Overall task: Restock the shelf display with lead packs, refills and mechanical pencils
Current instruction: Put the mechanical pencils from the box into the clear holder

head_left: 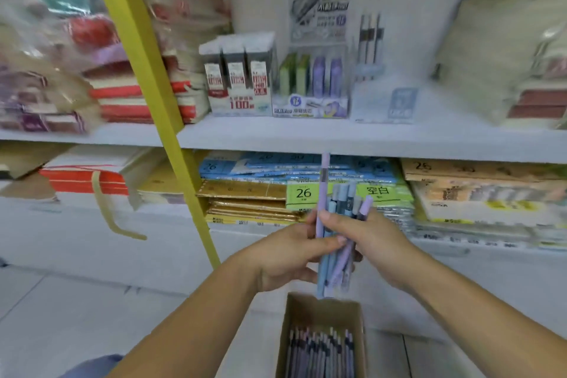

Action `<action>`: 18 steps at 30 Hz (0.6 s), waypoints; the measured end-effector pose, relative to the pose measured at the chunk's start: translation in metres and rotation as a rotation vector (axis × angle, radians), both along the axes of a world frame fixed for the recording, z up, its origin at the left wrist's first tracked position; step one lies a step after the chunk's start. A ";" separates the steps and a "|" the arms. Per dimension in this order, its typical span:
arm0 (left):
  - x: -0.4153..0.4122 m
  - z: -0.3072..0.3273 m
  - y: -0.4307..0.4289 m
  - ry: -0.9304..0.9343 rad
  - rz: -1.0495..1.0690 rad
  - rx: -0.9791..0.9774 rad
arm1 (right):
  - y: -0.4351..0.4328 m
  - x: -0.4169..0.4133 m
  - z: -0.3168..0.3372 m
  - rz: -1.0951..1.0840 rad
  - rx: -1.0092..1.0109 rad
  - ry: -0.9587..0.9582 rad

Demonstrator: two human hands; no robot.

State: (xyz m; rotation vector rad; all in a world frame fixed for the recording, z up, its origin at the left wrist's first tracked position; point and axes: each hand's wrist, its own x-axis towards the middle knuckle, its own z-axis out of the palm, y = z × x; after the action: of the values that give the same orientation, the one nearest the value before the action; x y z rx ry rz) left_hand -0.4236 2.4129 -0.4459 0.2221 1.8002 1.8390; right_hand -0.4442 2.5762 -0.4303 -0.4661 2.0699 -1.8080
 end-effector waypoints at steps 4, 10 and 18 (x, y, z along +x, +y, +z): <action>-0.011 0.061 0.018 0.179 -0.085 -0.092 | 0.016 -0.011 0.062 -0.001 -0.018 0.097; -0.038 0.110 0.041 0.386 0.048 0.051 | 0.025 -0.035 0.123 -0.003 -0.067 0.248; -0.070 0.125 0.064 0.429 0.082 0.198 | 0.062 -0.071 0.155 -0.109 -0.106 0.460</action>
State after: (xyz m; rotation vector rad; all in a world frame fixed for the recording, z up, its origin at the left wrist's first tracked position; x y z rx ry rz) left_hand -0.4934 2.4770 -0.3212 0.6713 1.9204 2.1535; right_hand -0.5153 2.6386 -0.2758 -0.8866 2.3359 -2.0293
